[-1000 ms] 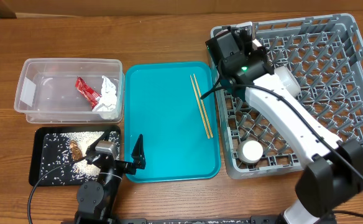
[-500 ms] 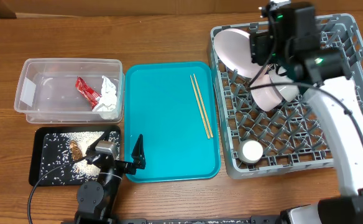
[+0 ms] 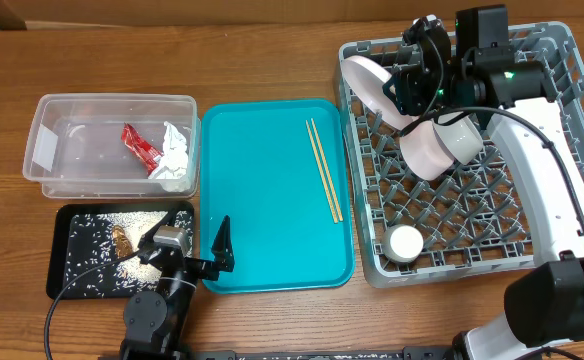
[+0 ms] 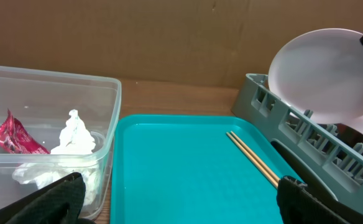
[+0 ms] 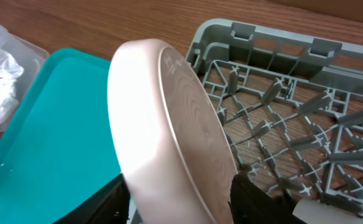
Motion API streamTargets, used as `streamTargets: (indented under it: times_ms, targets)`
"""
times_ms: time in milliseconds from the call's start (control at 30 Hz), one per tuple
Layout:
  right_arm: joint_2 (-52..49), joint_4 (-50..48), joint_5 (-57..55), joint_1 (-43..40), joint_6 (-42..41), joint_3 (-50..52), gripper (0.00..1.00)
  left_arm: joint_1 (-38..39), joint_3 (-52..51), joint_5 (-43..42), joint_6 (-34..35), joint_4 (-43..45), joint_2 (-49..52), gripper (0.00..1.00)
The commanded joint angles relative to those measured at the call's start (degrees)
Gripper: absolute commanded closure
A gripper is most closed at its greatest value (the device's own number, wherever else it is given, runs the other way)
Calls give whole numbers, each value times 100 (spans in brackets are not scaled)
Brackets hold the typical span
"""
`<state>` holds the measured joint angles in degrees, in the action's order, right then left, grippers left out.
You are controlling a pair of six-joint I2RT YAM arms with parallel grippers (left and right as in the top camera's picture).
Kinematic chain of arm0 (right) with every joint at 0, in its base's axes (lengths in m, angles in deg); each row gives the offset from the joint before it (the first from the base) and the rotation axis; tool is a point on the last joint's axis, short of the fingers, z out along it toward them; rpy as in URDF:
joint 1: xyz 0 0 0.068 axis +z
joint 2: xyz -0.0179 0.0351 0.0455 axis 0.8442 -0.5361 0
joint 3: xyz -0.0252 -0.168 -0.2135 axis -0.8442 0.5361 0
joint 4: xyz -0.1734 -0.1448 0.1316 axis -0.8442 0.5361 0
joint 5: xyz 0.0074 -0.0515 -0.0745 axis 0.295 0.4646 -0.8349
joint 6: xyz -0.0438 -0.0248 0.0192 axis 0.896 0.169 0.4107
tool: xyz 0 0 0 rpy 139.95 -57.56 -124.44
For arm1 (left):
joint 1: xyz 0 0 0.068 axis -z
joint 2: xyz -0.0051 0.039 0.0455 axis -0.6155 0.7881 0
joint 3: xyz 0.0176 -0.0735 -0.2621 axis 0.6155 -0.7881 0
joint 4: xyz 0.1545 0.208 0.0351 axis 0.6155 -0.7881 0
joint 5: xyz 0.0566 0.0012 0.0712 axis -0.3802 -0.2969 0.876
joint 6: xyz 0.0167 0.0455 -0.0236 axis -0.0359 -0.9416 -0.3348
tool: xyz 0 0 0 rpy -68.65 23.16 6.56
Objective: Sort waste into correct bins and load items into the dishwasher
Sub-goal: 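Lift the white plate and stand it upright in the dish rack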
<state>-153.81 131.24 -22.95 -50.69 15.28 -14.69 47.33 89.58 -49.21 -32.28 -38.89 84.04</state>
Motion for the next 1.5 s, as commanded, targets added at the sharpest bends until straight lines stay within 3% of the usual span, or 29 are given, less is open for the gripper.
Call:
streamTargets:
  times_ms: [0,133,400,567,1333,1467]
  targets:
    - [-136,-28,-118,20,74,-44,51,-33,-37,61,-114,7,-55,0]
    - [-197,-83,-234,20,59,-44,72,-33,-37,61,-114,7,-55,0]
    - [-216,-264,-892,20,-798,-129,95,-33,-37,61,-114,7,-55,0]
    - [52,-407,-1499,22,-1576,-282,96,-33,-37,61,-114,7,-55,0]
    - [197,-238,-3167,22,-1993,-284,96,-33,-37,61,-114,7,-55,0]
    - [203,55,-4531,50,-2846,-284,96,-33,-37,61,-114,7,-55,0]
